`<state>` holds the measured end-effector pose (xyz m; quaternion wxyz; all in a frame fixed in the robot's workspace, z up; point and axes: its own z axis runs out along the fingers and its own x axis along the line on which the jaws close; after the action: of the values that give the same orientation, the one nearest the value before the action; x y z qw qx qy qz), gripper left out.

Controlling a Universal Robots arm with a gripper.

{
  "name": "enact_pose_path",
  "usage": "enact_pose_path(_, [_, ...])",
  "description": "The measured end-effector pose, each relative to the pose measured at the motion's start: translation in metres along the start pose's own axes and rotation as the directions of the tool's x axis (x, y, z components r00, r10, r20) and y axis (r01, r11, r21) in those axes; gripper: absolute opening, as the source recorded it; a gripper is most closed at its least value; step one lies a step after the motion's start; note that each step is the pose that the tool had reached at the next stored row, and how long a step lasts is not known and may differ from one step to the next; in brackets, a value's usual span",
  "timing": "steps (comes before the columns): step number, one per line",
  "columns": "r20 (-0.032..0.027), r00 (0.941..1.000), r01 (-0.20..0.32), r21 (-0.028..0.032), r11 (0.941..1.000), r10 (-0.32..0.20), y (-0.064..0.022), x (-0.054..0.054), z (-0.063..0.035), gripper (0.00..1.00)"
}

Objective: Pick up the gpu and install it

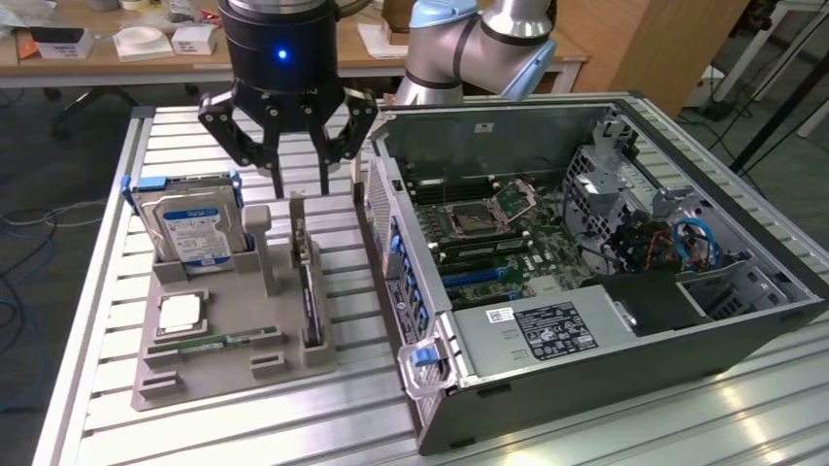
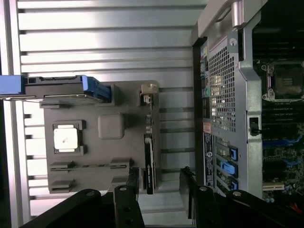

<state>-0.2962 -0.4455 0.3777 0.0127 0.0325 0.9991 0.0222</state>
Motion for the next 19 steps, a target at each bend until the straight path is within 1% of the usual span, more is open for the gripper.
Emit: enact_pose_path(19, [0.0002, 1.0000, 0.000, -0.0001, 1.0000, 0.000, -0.0011, 0.0000, 0.0034, 0.47])
